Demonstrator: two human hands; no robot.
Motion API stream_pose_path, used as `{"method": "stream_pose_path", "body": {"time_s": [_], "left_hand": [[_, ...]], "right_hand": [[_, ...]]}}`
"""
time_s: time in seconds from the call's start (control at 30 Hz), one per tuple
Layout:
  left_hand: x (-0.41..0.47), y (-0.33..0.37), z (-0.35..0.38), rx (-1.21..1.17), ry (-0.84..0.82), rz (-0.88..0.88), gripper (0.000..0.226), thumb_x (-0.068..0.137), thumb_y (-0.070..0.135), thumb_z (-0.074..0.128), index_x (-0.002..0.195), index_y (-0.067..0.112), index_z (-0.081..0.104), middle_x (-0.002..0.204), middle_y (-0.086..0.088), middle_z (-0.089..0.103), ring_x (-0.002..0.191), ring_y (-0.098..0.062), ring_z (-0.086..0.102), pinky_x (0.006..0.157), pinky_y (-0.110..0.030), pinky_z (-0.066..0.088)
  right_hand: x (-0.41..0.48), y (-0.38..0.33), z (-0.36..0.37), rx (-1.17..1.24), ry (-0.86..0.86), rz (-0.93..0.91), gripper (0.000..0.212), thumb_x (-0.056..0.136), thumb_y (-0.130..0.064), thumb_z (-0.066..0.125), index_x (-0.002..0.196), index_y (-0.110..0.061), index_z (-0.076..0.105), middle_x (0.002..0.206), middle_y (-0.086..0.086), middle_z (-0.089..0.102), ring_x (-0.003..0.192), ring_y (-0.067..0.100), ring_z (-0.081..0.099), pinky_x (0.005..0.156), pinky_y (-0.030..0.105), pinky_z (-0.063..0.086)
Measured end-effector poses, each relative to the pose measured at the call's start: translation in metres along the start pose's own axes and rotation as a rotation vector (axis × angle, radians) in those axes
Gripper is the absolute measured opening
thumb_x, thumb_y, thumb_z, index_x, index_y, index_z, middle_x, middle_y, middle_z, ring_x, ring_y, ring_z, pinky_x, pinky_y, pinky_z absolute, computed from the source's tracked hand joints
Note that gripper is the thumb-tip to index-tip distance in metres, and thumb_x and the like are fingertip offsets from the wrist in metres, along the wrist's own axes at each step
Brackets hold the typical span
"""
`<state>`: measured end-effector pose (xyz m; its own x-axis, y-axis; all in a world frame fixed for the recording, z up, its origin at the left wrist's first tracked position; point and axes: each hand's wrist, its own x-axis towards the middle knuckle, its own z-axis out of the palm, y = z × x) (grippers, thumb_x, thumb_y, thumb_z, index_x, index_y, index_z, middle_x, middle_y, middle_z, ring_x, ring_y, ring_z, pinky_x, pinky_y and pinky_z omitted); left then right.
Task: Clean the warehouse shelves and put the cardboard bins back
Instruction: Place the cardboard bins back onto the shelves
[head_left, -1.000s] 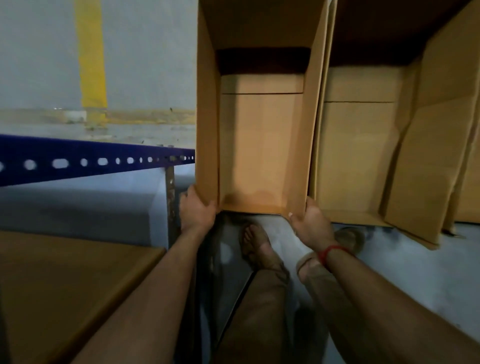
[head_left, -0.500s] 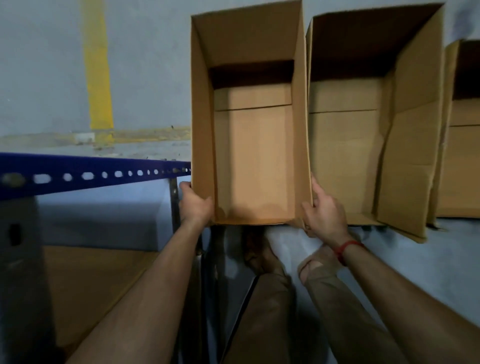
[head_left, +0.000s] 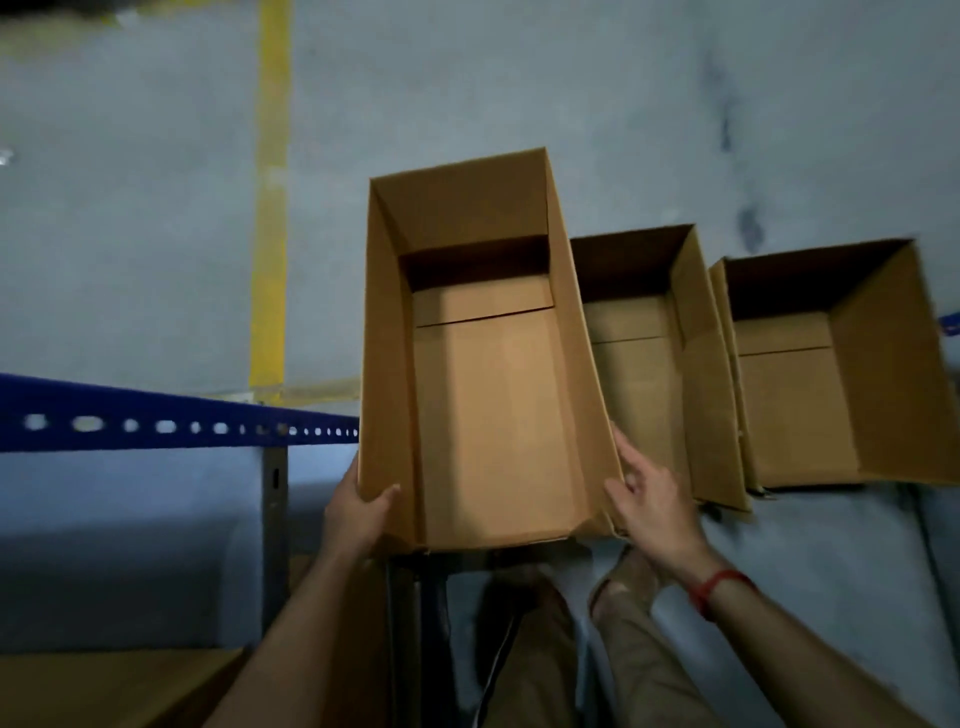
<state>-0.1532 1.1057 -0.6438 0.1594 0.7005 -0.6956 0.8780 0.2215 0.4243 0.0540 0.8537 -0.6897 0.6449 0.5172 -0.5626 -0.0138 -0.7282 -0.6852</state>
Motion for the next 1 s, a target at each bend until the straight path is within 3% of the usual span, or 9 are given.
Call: {"method": "stream_pose_path", "body": {"time_s": [0.13,0.23,0.33,0.47,0.63,0.7,0.77,0.83,1.0], "left_hand": [[-0.058,0.025,-0.023,0.000,-0.051,0.131,0.054,0.096,0.003,0.057,0.147,0.018,0.045,0.122,-0.003,0.064,0.114,-0.026,0.062,0.095,-0.043,0.053],[-0.108,0.052,-0.035,0.037,-0.017,0.278,0.049,0.097,0.005,0.054,0.141,0.028,0.049,0.108,0.007,0.063,0.099,-0.015,0.065,0.085,-0.033,0.053],[-0.152,0.073,-0.040,0.062,0.033,0.374,0.050,0.097,0.004,0.053,0.134,0.037,0.046,0.102,0.007,0.063,0.083,-0.005,0.061,0.074,-0.026,0.051],[-0.205,0.095,-0.042,-0.002,0.064,0.440,0.043,0.092,0.001,0.055,0.124,0.029,0.060,0.098,0.006,0.068,0.095,-0.022,0.067,0.085,-0.044,0.057],[-0.285,0.129,-0.042,-0.090,0.097,0.554,0.044,0.088,-0.006,0.053,0.094,0.037,0.059,0.085,0.014,0.066,0.084,-0.018,0.067,0.069,-0.033,0.055],[-0.317,0.141,-0.046,-0.167,0.101,0.565,0.042,0.087,-0.007,0.054,0.092,0.034,0.063,0.085,0.011,0.067,0.086,-0.023,0.067,0.075,-0.039,0.056],[-0.357,0.151,-0.052,-0.258,0.087,0.589,0.040,0.088,-0.007,0.055,0.105,0.028,0.064,0.088,0.007,0.067,0.086,-0.021,0.065,0.073,-0.035,0.054],[-0.393,0.162,-0.060,-0.319,0.068,0.628,0.039,0.088,-0.010,0.054,0.105,0.025,0.061,0.085,0.005,0.065,0.078,-0.018,0.062,0.069,-0.029,0.050],[-0.457,0.187,-0.088,-0.362,0.035,0.709,0.030,0.085,-0.012,0.058,0.100,0.012,0.067,0.086,-0.010,0.068,0.076,-0.026,0.062,0.064,-0.029,0.051]], "right_hand": [[-0.053,-0.025,-0.045,-0.008,0.123,0.001,0.065,0.095,-0.015,0.059,0.149,-0.038,0.031,0.052,-0.005,0.055,0.043,0.009,0.044,0.046,0.021,0.042],[-0.090,-0.037,-0.077,0.029,0.164,0.008,0.064,0.095,-0.019,0.059,0.150,-0.040,0.034,0.059,-0.002,0.065,0.052,0.023,0.054,0.052,0.029,0.050],[-0.125,-0.051,-0.113,0.039,0.236,0.022,0.063,0.095,-0.022,0.061,0.148,-0.042,0.034,0.058,-0.006,0.065,0.055,0.016,0.059,0.054,0.028,0.050],[-0.172,-0.077,-0.156,0.023,0.375,0.000,0.063,0.090,-0.031,0.068,0.145,-0.044,0.042,0.092,-0.007,0.076,0.085,0.012,0.069,0.076,0.030,0.058],[-0.242,-0.098,-0.212,0.110,0.613,-0.164,0.061,0.084,-0.061,0.065,0.138,-0.036,0.055,0.116,-0.001,0.072,0.104,0.012,0.067,0.076,0.021,0.050],[-0.275,-0.088,-0.241,0.403,0.589,-0.303,0.074,0.071,-0.068,0.066,0.137,-0.036,0.055,0.118,-0.008,0.069,0.107,0.003,0.066,0.080,0.015,0.052],[-0.309,-0.070,-0.269,0.534,0.464,-0.389,0.083,0.064,-0.066,0.071,0.140,-0.042,0.048,0.131,-0.014,0.061,0.121,0.003,0.058,0.096,0.026,0.052],[-0.332,-0.058,-0.285,0.419,0.329,-0.387,0.099,0.061,-0.068,0.077,0.148,-0.048,0.034,0.147,-0.013,0.048,0.134,0.008,0.047,0.107,0.041,0.043],[-0.359,-0.049,-0.296,0.269,0.278,-0.326,0.102,0.063,-0.067,0.082,0.147,-0.043,0.031,0.143,-0.015,0.048,0.123,0.004,0.052,0.102,0.027,0.045]]}}
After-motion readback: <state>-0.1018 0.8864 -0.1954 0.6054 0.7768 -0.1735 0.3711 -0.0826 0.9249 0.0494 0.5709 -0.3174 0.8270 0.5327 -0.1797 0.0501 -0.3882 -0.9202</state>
